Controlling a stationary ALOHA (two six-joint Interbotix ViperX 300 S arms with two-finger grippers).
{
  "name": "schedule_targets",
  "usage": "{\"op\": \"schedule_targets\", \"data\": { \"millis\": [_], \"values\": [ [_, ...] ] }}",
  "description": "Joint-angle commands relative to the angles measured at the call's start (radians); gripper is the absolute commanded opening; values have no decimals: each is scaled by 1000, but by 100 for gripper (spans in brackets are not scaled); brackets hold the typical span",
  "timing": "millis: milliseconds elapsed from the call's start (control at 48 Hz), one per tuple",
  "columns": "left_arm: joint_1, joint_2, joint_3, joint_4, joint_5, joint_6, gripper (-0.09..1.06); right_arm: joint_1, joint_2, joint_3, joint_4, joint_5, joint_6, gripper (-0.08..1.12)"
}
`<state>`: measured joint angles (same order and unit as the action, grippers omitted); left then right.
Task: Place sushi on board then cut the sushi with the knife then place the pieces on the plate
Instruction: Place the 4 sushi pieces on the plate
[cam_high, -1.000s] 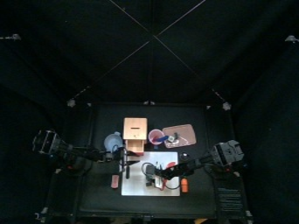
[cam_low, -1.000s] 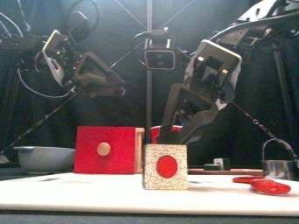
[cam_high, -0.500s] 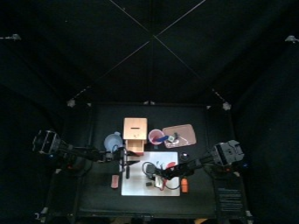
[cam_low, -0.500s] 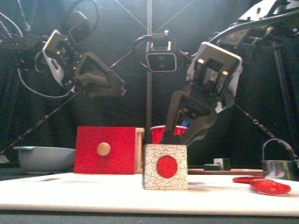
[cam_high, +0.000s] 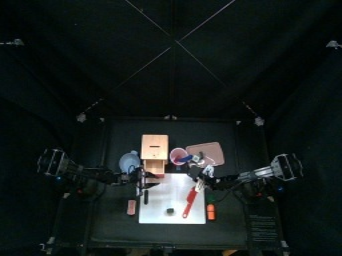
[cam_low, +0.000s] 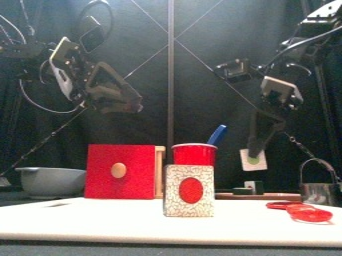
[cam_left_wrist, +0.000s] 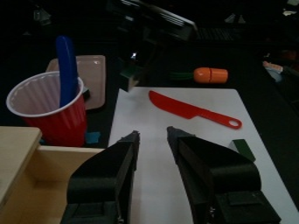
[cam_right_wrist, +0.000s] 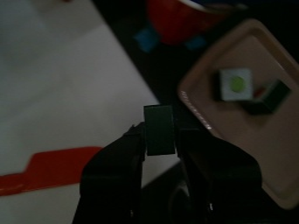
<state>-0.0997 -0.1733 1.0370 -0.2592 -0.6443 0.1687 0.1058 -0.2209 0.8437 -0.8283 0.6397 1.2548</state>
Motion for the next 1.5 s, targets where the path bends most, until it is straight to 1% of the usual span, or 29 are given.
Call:
{"op": "schedule_targets", "data": {
  "millis": [21,229,375,688,833,1021,1250,1333,1500],
  "values": [
    [5,-3,-9,0,-3,2,74,-86,-46,41,2,14,-2,64],
    [5,-3,-9,-2,11,2,74,-210,-46,87,-18,17,-2,64],
    [8,-3,-8,0,12,2,74,-278,-46,98,-31,17,-2,64],
    [9,-3,-3,0,14,2,74,-402,-6,87,-51,9,9,65],
    [9,-3,-3,0,14,2,74,-445,29,69,-74,-17,12,68],
    [9,-3,-3,0,14,2,74,-460,63,51,-75,-87,11,77],
    [5,-3,-11,2,14,2,74,-453,43,61,-41,-78,-2,79],
    [6,-5,-9,0,14,2,74,-430,14,61,-20,-52,0,79],
    [5,-3,-11,0,12,2,74,-304,-86,31,87,15,0,79]
  ]
}}
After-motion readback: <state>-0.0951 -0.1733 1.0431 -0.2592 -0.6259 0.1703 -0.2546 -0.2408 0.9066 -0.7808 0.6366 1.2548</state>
